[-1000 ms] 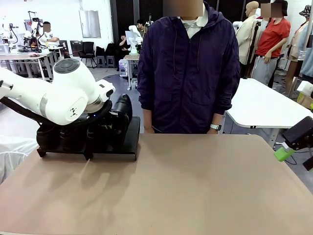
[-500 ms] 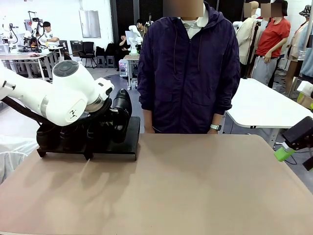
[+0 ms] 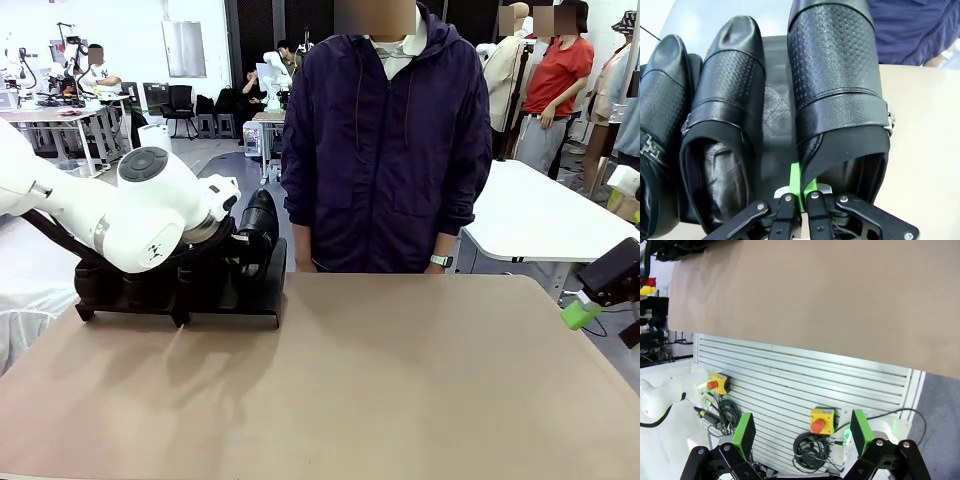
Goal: Organize the shoes by placing them on the stand.
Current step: Place the Shoe from the middle of the table onto the Shoes Stand.
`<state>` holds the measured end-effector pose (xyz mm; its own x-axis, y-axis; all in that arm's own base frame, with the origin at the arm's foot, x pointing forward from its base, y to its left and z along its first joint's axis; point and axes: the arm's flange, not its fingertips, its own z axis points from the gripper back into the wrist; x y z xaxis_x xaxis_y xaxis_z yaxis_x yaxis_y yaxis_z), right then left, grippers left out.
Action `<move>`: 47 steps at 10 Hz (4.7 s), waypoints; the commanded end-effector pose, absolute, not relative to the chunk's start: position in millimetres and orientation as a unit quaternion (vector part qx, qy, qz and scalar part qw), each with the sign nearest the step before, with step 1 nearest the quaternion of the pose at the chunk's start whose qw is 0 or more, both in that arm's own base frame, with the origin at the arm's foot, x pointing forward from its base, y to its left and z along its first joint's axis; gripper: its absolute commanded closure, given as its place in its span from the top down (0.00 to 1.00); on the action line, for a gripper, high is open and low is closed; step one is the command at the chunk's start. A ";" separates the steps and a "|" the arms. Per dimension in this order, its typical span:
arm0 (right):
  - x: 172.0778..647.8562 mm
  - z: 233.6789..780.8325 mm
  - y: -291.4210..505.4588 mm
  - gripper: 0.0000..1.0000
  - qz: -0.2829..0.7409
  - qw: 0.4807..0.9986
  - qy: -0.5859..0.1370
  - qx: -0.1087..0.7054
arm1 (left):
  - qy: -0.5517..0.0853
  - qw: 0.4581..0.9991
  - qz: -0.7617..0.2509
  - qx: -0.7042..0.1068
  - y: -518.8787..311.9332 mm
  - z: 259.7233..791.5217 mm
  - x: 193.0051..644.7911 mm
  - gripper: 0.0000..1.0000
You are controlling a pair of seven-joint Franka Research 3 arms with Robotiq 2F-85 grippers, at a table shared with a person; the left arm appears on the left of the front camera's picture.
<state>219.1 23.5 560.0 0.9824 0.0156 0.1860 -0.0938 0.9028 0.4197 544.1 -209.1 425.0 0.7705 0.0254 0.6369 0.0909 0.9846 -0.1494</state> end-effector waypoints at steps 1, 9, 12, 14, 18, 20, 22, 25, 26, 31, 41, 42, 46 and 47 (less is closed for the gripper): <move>218.8 561.5 22.8 1.00 0.040 0.969 -0.091 0.228 | -0.346 0.934 -0.018 -0.083 -210.3 426.5 548.8 0.00; 218.8 561.5 22.8 1.00 0.040 0.969 -0.091 0.228 | -0.317 0.945 -0.007 -0.079 -213.1 423.5 552.3 0.91; 218.8 561.5 22.8 1.00 0.040 0.969 -0.091 0.228 | -0.324 0.943 -0.005 -0.077 -212.3 423.9 551.2 1.00; 218.8 561.5 22.8 1.00 0.040 0.969 -0.091 0.228 | -0.332 0.940 -0.009 -0.075 -214.6 429.0 547.9 1.00; 218.8 561.5 22.8 1.00 0.040 0.969 -0.091 0.228 | -0.359 0.929 -0.028 -0.084 -227.9 472.9 507.3 1.00; 218.8 561.5 22.8 1.00 0.040 0.969 -0.091 0.228 | -0.341 0.933 -0.078 -0.089 -228.8 524.7 459.6 1.00; 218.8 561.5 22.8 1.00 0.040 0.969 -0.091 0.228 | -0.252 0.954 -0.149 -0.064 -214.1 563.8 424.2 1.00; 218.8 561.5 22.8 1.00 0.040 0.969 -0.091 0.228 | -0.049 0.977 -0.176 -0.114 -147.9 615.9 364.3 1.00; 218.8 561.5 22.8 1.00 0.040 0.969 -0.091 0.228 | -0.042 0.985 -0.129 -0.108 -119.2 624.6 339.6 1.00; 218.8 561.5 22.8 1.00 0.040 0.969 -0.091 0.228 | -0.132 0.974 -0.017 -0.181 -8.8 626.4 245.7 1.00; 218.8 561.5 22.8 1.00 0.040 0.969 -0.091 0.228 | -0.079 0.988 -0.024 -0.132 -16.3 650.5 245.6 1.00; 218.8 561.5 22.8 1.00 0.040 0.969 -0.091 0.228 | -0.079 0.988 -0.024 -0.132 -16.3 650.5 245.6 1.00; 218.8 561.5 22.8 1.00 0.040 0.969 -0.091 0.228 | -0.079 0.988 -0.024 -0.132 -16.3 650.5 245.6 1.00; 218.8 561.5 22.8 1.00 0.040 0.969 -0.091 0.228 | -0.079 0.988 -0.024 -0.132 -16.3 650.5 245.6 1.00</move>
